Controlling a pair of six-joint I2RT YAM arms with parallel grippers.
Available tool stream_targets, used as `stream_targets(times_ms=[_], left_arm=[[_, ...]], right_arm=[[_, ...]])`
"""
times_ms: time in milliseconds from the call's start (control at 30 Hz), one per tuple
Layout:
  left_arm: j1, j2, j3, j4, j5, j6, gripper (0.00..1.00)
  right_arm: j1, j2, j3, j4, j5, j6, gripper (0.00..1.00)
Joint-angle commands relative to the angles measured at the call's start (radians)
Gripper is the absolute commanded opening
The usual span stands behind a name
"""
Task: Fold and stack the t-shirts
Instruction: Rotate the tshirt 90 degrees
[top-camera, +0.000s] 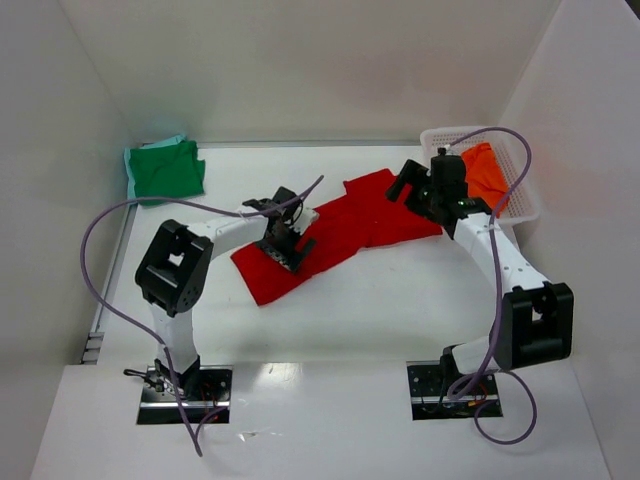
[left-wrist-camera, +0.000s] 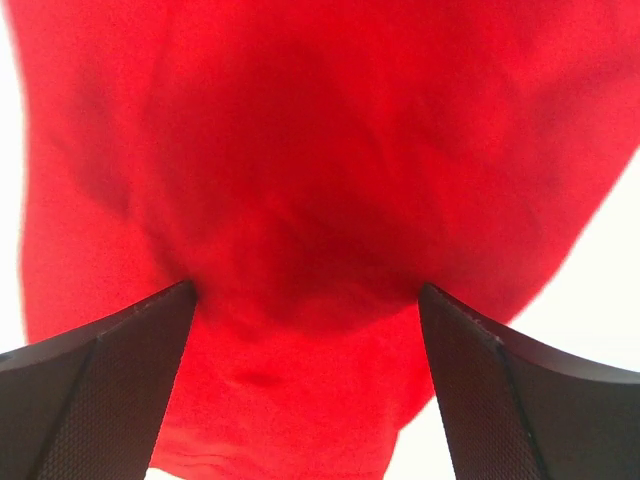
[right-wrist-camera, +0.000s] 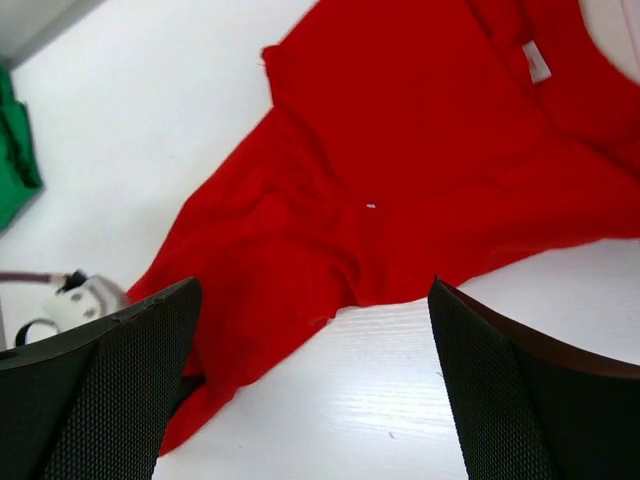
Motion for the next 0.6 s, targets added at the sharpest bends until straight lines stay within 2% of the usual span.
stream_targets(times_ms=[0, 300, 433, 567], left_arm=[[-0.04, -0.104, -0.116, -0.062, 0.117, -0.174, 1.0], [-0.141, -0.25, -0.245, -0.06, 0.266, -0.294, 1.0], [-0.199, -0.253, -0.249, -0.019, 0.314, -0.335, 1.0], [-0.24, -0.244, -0.253, 0.03, 0.303, -0.371, 1.0]], right_arm=[[-0.007, 0.046, 0.041, -0.041, 0.009, -0.001, 0.99], [0.046, 0.217, 0.09, 0.01, 0.037, 0.02, 0.99], [0.064, 0.328, 0.154, 0.028, 0.047, 0.029, 0.99], [0.081, 0.411, 0.195, 0.043, 0.088, 0.025, 0.99]])
